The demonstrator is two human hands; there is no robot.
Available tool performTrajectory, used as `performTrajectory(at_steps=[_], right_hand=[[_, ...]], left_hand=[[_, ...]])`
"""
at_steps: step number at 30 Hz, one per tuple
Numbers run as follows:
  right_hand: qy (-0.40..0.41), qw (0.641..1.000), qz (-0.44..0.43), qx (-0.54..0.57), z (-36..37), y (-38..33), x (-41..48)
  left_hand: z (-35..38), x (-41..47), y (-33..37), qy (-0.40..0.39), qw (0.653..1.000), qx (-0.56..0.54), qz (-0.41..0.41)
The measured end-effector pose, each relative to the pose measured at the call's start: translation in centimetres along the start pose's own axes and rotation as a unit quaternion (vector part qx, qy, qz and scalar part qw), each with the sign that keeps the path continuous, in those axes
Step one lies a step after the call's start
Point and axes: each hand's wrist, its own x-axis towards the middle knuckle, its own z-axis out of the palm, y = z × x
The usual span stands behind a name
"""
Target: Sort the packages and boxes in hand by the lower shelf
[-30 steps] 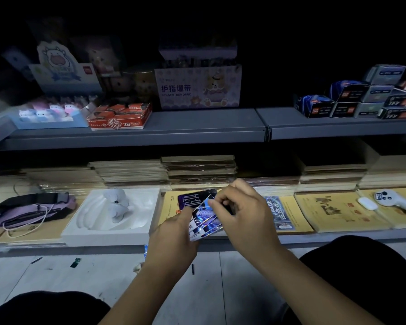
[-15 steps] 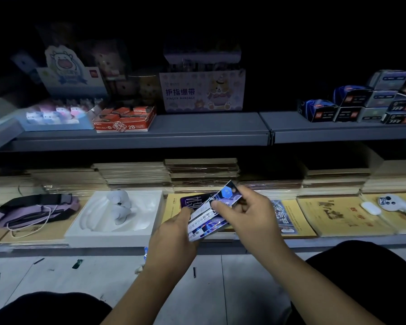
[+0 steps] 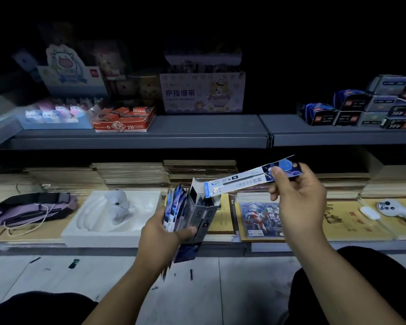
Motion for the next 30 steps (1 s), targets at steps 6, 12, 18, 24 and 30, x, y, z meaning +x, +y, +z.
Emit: performTrajectory(at_steps=[6,12,18,24,30], right_hand=[[-0.034,0.999,-0.015,-0.035,0.4,0.0,-0.5],[-0.063,0.987,-0.08,-0.125,1.0,0.1,-1.3],[-0.183,0.947,-0.131,-0.229,2.1,1.2,-2.8],[-0.24,0.923,-0.065,-0.295,3.1,2.4,-3.6],[-0.205,0.942,-0.056,-0.258,3.1,2.4,-3.6]], left_hand=[[0.0,-0.5,0.7,-0.009,1.0,-0.028,0.005],[0.1,-0.7,0.9,-0.005,1.0,0.017,0.023],[0.8,-0.8,0.9,-0.012,0.997,0.06,0.041],[1.3,-0.9,0.8,-0.02,0.993,0.103,0.054],[1.2,-1.1,1.3,-0.009,0.989,0.128,0.069]])
